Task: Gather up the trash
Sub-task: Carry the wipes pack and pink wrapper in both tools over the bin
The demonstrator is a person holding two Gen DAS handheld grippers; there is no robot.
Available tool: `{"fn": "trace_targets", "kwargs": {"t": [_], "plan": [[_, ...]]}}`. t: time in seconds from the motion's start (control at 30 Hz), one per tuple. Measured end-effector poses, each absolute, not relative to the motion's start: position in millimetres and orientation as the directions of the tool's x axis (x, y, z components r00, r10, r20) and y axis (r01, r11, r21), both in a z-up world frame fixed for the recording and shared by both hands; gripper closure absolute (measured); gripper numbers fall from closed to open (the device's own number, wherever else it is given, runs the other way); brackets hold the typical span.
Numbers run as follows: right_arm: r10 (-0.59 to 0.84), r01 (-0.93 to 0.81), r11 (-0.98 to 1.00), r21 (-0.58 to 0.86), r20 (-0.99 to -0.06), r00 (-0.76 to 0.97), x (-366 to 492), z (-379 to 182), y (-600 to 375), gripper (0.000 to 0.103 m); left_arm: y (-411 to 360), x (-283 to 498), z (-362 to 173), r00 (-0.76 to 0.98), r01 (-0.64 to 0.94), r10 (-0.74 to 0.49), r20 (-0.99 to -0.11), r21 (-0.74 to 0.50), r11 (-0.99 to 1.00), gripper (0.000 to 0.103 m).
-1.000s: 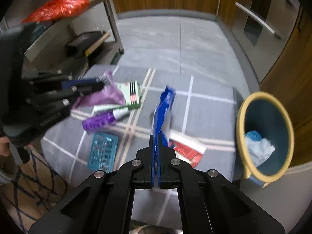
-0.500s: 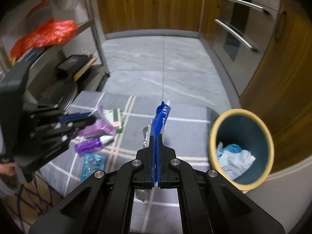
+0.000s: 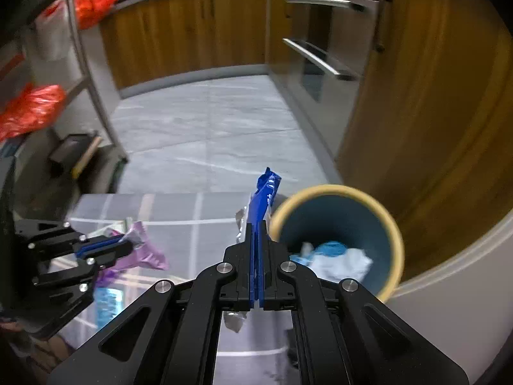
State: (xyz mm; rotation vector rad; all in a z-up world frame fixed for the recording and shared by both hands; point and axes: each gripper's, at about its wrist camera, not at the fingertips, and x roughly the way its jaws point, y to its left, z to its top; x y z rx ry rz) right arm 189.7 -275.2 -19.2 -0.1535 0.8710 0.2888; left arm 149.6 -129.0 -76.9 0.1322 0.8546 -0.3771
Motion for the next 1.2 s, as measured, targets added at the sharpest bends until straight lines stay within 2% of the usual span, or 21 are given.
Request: {"fn": "trace_targets", "kwargs": {"t": [0.33,0.73,0.93,1.2], "plan": [[0.122,-0.197,0.98,0.0,-0.784,0.608,218.5,-30.6,-314.8,0.1,-183.1,185.1,-93.3,0.551,0.453,-0.302,-0.778,-0.025,0.891,0.1],[0.021,-0.079,0.996,-0.033,-0.803,0.595,256.1,-50.9,-352.5,0.1,-233.5,229.4,-119.1,0.504,0.523,-0.38,-0.775,-0.076,0.849,0.1],[-0.015,-0.048,0.998,-0.05,-0.835,0.55,268.0,-73.9,-365.0,0.1,-246.4,251.0,-156.7,0.483,0.494,-0.347,-0.804,-0.077,0.866,0.1],[-0.006,-0.014,1.0,-0.015,-0.87,0.493,272.9,-93.1,-371.7,0.1,-266.7,272.1,-163.2,0.48,0.511,-0.323,-0.816,-0.039,0.859,0.099]]}}
